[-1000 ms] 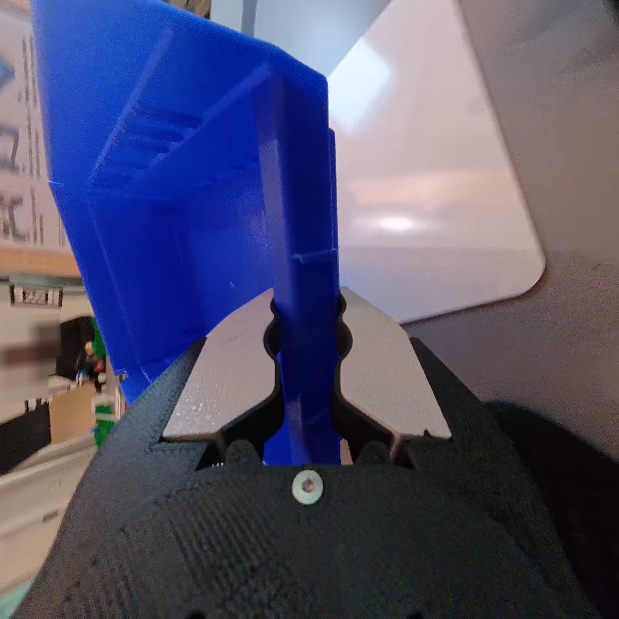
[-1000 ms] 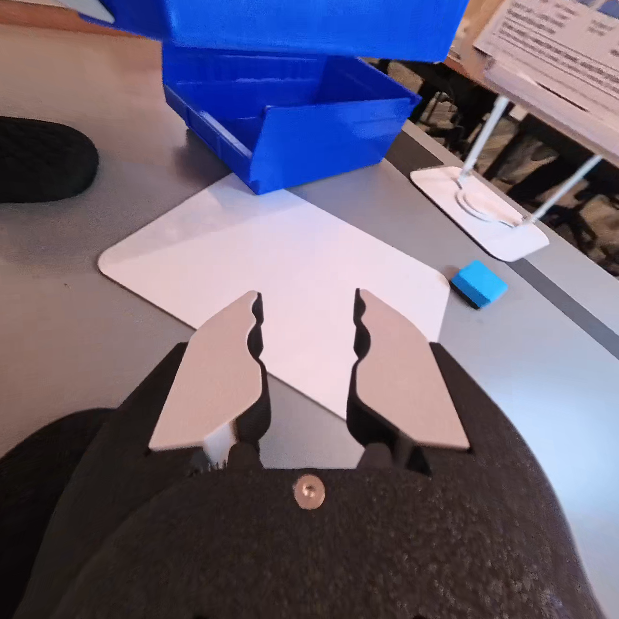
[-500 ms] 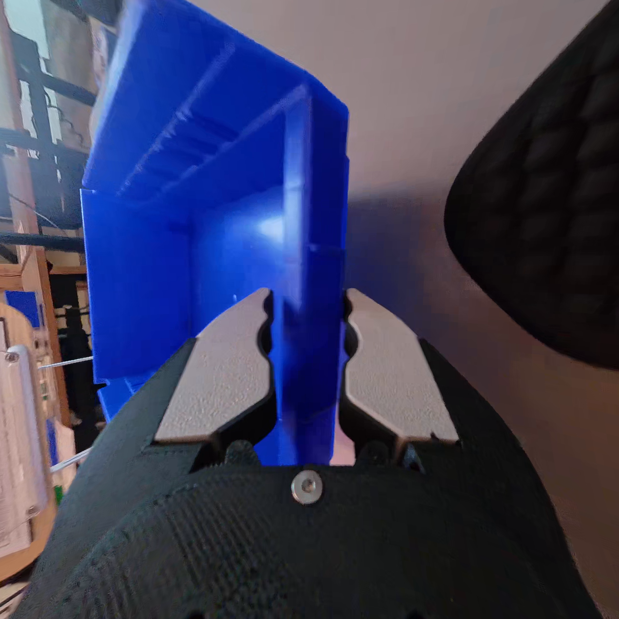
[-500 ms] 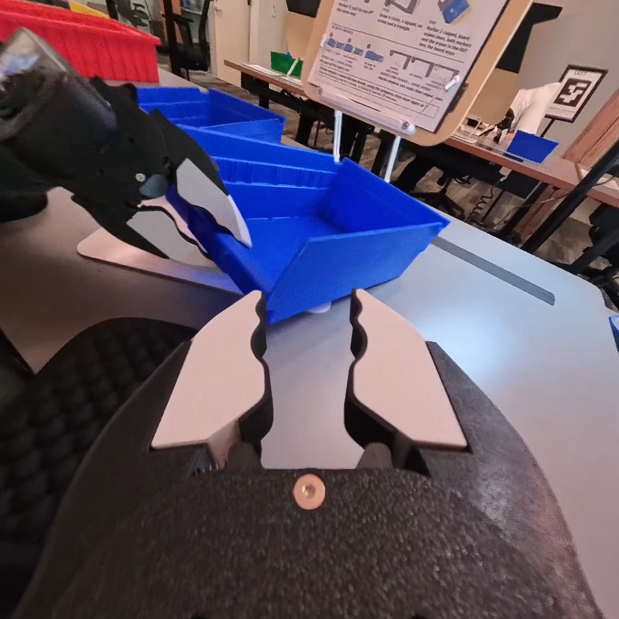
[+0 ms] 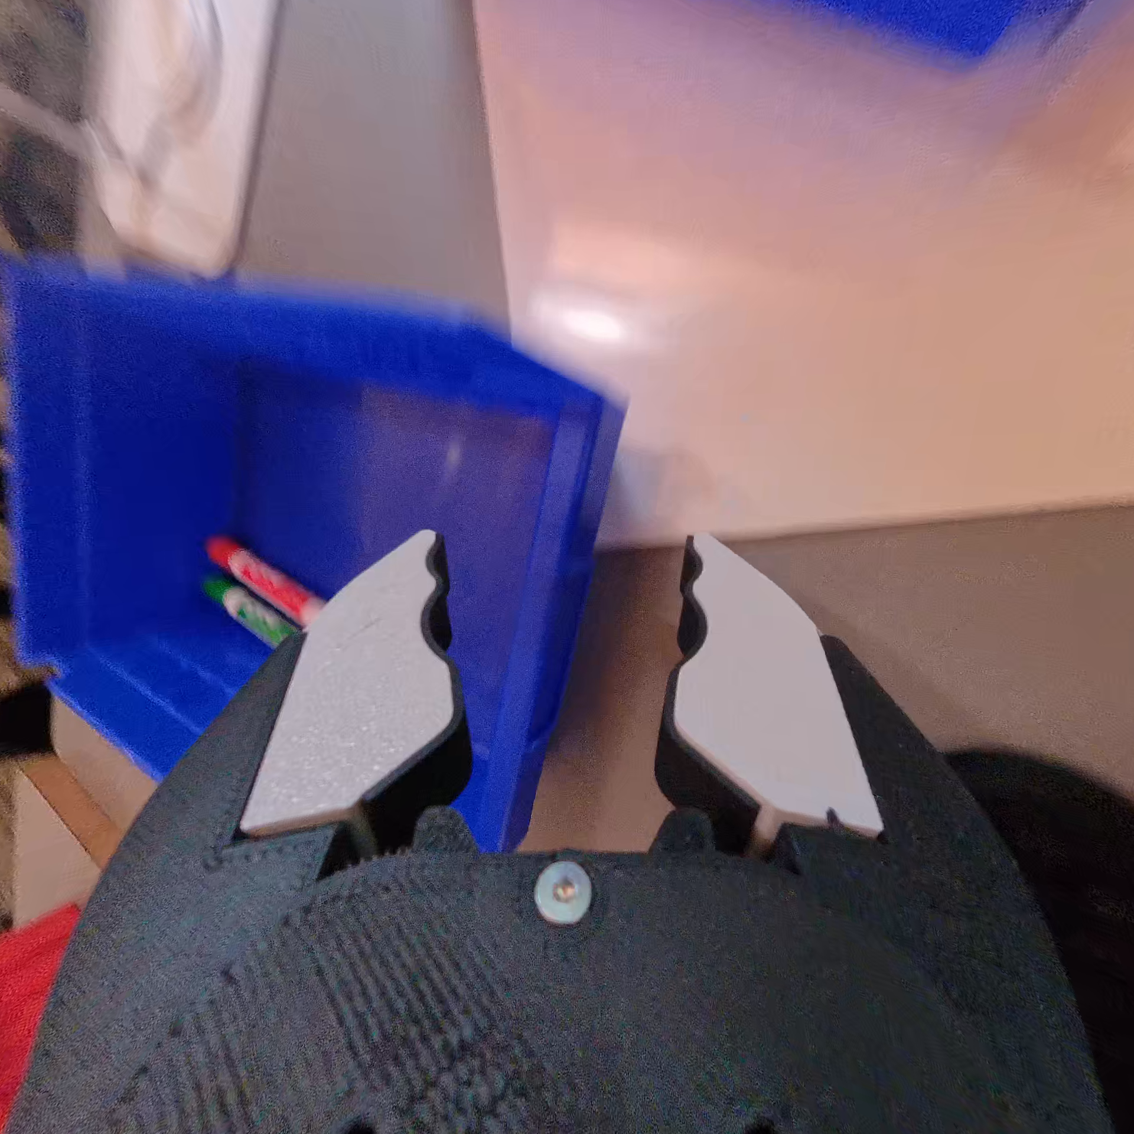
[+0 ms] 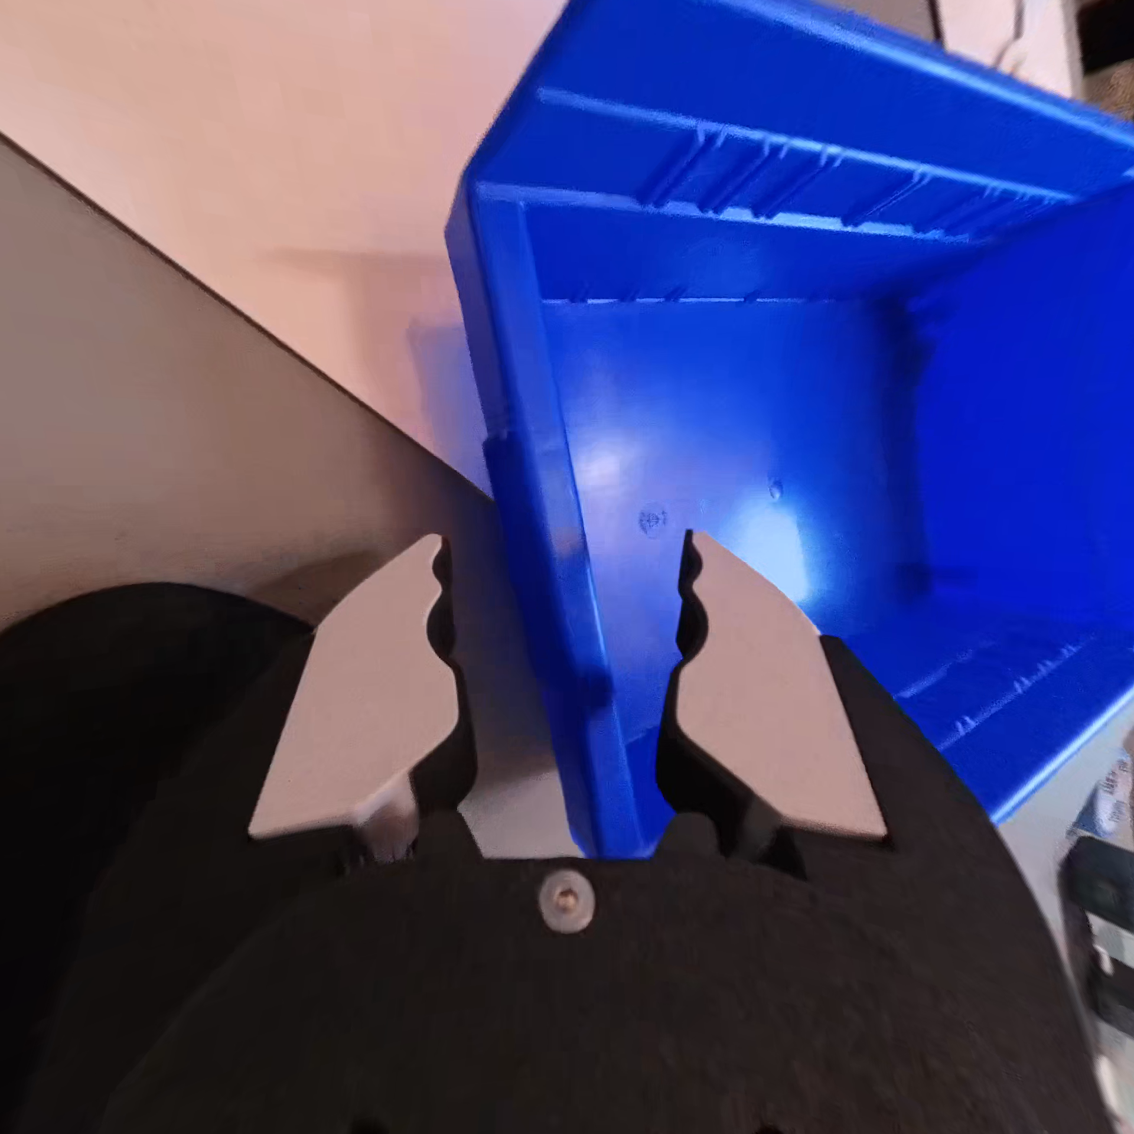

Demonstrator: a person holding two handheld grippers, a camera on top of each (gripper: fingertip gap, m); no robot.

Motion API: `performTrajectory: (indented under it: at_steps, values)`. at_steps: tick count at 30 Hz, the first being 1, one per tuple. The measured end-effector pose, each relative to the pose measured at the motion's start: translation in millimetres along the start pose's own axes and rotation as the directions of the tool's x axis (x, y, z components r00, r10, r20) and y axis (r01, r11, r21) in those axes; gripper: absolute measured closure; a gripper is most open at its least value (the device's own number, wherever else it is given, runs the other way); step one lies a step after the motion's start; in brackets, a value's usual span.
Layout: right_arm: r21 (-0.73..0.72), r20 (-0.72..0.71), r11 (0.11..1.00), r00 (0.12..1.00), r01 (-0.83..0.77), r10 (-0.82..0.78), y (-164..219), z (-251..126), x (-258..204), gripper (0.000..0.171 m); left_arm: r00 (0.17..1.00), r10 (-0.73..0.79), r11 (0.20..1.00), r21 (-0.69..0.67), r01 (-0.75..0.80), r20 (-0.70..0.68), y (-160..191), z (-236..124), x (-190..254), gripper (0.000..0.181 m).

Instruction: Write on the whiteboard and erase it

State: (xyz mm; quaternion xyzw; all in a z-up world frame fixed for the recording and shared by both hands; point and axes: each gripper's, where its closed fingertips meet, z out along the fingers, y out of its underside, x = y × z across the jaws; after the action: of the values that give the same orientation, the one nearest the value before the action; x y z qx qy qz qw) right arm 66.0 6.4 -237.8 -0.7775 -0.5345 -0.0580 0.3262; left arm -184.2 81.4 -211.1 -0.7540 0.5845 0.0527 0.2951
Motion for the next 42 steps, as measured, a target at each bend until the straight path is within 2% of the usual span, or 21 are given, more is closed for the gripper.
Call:
performTrajectory:
  at_steps: [2, 3, 5, 6, 7, 10, 15, 21, 24, 29, 33, 36, 37, 40, 42]
  values:
    - [-0.088, -0.014, 0.996, 1.000, 0.021, -0.022, 5.1, 18.3, 5.9, 0.101, 0.998, -0.031, 0.991, -0.130, 0.022, -0.062, 44.9, 14.6, -9.0, 0.111]
    - [-0.129, -0.015, 0.991, 0.999, 0.032, -0.034, 9.6, 25.9, 8.0, 0.104, 0.998, -0.024, 0.981, -0.194, 0.013, -0.051, 63.3, 23.8, -15.4, 0.114]
    - [-0.160, 0.034, 0.986, 0.999, 0.040, -0.035, 16.3, 34.8, 2.9, 0.128, 0.998, 0.010, 0.967, -0.255, -0.026, -0.063, 83.5, 42.9, -15.4, 0.133]
    - [-0.148, 0.039, 0.988, 0.999, 0.030, -0.024, 17.7, 37.1, 1.8, 0.139, 0.997, 0.008, 0.974, -0.225, -0.025, -0.074, 80.2, 48.6, -11.1, 0.150]
    - [-0.152, 0.041, 0.988, 0.999, 0.036, -0.030, 21.3, 35.6, 2.7, 0.139, 0.999, 0.003, 0.982, -0.189, -0.009, -0.036, 74.2, 51.5, -13.1, 0.149]
    - [-0.163, 0.072, 0.987, 0.997, -0.004, 0.016, 36.5, 24.0, 0.0, 0.140, 1.000, -0.023, 0.978, -0.205, 0.025, 0.012, 76.3, 47.1, -7.7, 0.150]
    - [-0.192, 0.001, 0.979, 0.998, -0.065, 0.067, 87.7, 3.0, 7.7, 0.140, 0.989, -0.117, 0.971, -0.200, 0.134, 0.095, 111.5, 23.6, 4.2, 0.150]
    - [-0.207, -0.112, 0.969, 0.988, -0.132, 0.110, 143.0, 8.2, 75.0, 0.141, 0.970, -0.179, 0.957, -0.198, 0.210, 0.163, 151.6, 14.0, -15.7, 0.150]
    - [-0.205, -0.124, 0.968, 0.985, -0.144, 0.120, 158.9, 23.4, 116.3, 0.140, 0.970, -0.176, 0.957, -0.203, 0.209, 0.168, 155.6, 20.1, -31.3, 0.150]
    - [-0.211, -0.138, 0.969, 0.985, -0.127, 0.099, 164.3, 49.1, 168.7, 0.140, 0.968, -0.184, 0.950, -0.221, 0.220, 0.173, 156.9, 33.1, -57.5, 0.150]
    - [-0.213, -0.138, 0.966, 0.983, -0.147, 0.119, 163.5, 58.2, 184.8, 0.140, 0.968, -0.179, 0.953, -0.214, 0.215, 0.178, 156.5, 36.8, -64.8, 0.150]
    - [-0.226, -0.194, 0.967, 0.978, -0.118, 0.074, 162.8, 55.4, 187.6, 0.136, 0.966, -0.160, 0.960, -0.195, 0.200, 0.203, 157.4, 35.2, -65.8, 0.148]
    - [-0.214, -0.211, 0.970, 0.975, -0.116, 0.070, 159.6, 51.7, 185.7, 0.132, 0.964, -0.168, 0.965, -0.164, 0.203, 0.208, 154.3, 33.2, -64.4, 0.142]
    - [-0.112, -0.244, 0.985, 0.964, -0.132, 0.102, 135.1, 31.2, 169.7, 0.121, 0.951, -0.248, 0.969, 0.054, 0.242, 0.185, 122.2, 15.5, -54.6, 0.133]
    - [-0.046, -0.220, 0.991, 0.969, -0.129, 0.116, 118.4, 19.4, 151.9, 0.121, 0.956, -0.279, 0.949, 0.178, 0.261, 0.085, 96.9, 3.0, -36.6, 0.130]
